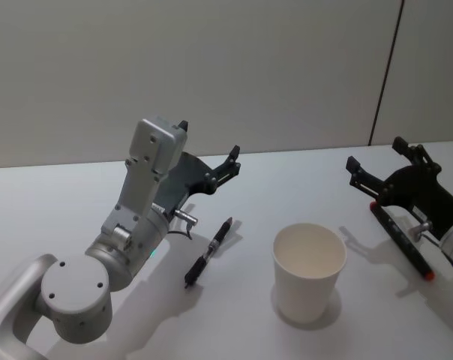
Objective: Place the pen into the pen holder.
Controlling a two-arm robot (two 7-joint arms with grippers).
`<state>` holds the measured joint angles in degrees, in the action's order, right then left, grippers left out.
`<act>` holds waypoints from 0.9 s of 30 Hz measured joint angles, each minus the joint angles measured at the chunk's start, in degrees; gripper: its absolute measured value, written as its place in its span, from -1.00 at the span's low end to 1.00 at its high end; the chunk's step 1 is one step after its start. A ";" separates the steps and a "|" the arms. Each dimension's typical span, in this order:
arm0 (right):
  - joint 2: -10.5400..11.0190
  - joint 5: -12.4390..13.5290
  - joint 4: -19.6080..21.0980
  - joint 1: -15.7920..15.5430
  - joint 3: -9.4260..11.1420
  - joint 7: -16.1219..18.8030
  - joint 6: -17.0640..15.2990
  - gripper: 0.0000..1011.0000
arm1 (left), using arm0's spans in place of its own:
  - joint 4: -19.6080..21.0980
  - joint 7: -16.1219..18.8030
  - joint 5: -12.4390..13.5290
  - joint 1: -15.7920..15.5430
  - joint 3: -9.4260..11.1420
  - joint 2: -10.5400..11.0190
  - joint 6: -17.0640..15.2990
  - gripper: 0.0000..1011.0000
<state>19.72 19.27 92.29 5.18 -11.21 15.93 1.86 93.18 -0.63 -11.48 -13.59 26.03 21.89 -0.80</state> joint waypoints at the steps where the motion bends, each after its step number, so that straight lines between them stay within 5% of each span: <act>1: 0.10 0.39 -0.21 0.36 0.15 0.42 -0.80 0.98 | 0.00 0.00 0.00 0.00 0.00 0.00 0.00 0.98; 15: 1.42 0.66 0.05 4.30 1.12 4.16 -13.01 0.98 | 0.00 0.00 0.00 0.00 0.00 0.00 0.00 0.98; 27: 1.51 -3.10 -0.91 6.91 0.79 6.11 -11.83 0.98 | 0.00 0.00 0.00 0.00 0.00 0.00 0.00 0.98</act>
<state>21.23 16.18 91.38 12.09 -10.41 22.05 -9.97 93.18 -0.63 -11.48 -13.59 26.02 21.90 -0.80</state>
